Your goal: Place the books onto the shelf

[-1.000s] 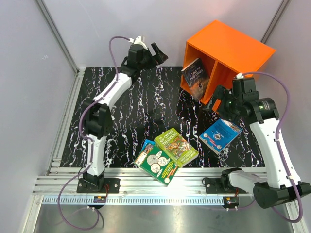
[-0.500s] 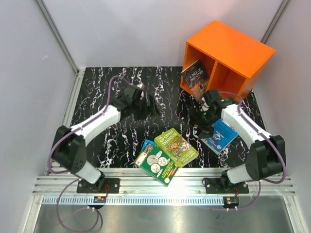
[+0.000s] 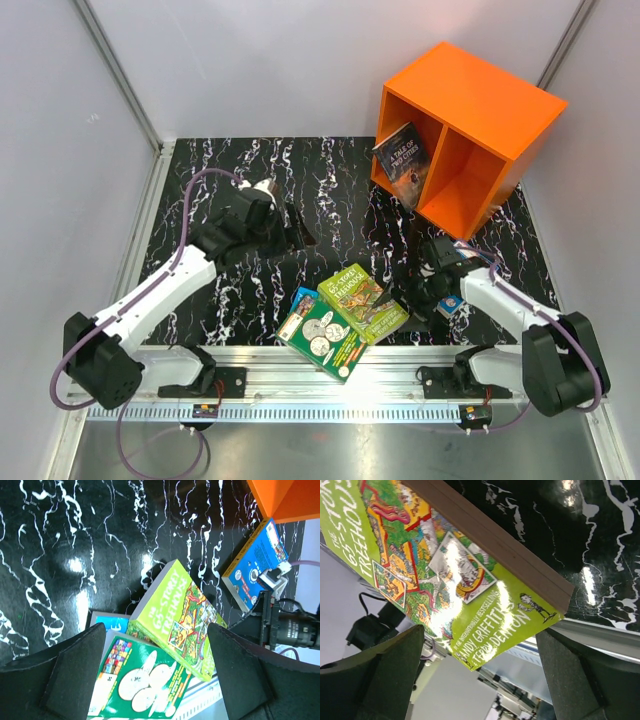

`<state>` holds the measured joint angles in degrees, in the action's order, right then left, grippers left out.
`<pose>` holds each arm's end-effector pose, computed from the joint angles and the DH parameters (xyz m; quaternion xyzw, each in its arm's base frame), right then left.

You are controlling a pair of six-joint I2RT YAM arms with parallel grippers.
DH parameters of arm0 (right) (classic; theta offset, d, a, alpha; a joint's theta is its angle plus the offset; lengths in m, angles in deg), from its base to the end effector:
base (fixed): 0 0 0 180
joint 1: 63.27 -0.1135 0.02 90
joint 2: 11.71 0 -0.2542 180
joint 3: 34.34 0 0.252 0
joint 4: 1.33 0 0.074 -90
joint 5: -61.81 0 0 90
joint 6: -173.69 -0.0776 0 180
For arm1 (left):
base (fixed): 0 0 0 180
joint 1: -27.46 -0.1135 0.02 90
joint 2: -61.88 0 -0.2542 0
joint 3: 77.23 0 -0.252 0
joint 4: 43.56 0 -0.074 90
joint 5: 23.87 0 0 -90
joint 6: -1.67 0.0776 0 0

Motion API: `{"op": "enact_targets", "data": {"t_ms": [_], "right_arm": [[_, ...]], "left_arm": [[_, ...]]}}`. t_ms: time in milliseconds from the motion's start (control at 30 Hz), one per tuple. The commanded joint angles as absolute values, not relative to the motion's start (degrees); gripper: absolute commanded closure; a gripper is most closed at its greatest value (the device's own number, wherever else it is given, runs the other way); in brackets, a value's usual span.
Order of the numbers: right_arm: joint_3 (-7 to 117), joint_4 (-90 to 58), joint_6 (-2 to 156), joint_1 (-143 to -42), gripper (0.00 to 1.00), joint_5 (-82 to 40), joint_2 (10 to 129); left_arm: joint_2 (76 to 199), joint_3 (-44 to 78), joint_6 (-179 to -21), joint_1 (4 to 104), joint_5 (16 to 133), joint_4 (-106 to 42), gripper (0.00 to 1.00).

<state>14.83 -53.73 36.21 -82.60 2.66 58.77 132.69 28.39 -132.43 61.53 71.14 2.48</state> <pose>0.1843 0.1068 0.1265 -0.1955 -0.9348 -0.2950 0.0309 0.2443 -0.1734 0.2671 -0.0624 0.9124 -0.2849 0.2873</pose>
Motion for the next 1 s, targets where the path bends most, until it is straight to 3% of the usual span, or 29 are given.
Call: {"op": "enact_targets", "data": {"t_ms": [0,233,367,667,800,833,900,933,967], "right_arm": [[11.2,-46.6,29.6,-82.6,0.0,4.6,56.2],[5.2,-45.4,24.6,-82.7,0.0,3.6,49.6],[-1.4,-36.4,18.9,-82.7,0.0,2.8,44.1],[-12.5,-18.1,13.4,-83.0,0.0,-3.7,44.7],[-13.9,-15.6,12.1,-83.5,0.29,-6.7,43.2],[-13.8,-15.6,12.2,-83.5,0.46,-7.2,42.5],[-12.8,-17.9,13.3,-83.5,0.62,-7.8,41.4],[-12.0,-19.2,13.7,-83.5,0.77,-8.1,40.0],[-10.5,-22.7,14.2,-83.6,0.86,-8.9,39.0]], "left_arm": [[130.5,28.0,-133.9,62.7,68.4,4.6,0.15],[129.6,26.8,-134.6,64.8,66.5,7.2,0.16],[130.6,24.8,-135.1,66.7,66.4,8.3,0.17],[132.5,21.8,-135.6,71.4,63.2,11.6,0.18],[131.8,22.4,-135.9,72.1,62.6,12.3,0.18],[131.3,22.5,-135.9,72.3,62.4,12.5,0.18],[131.1,22.8,-135.9,72.3,62.2,12.5,0.18],[130.8,22.7,-135.7,72.4,62.0,12.5,0.17],[130.8,22.5,-135.3,72.5,61.8,12.4,0.17]]}}
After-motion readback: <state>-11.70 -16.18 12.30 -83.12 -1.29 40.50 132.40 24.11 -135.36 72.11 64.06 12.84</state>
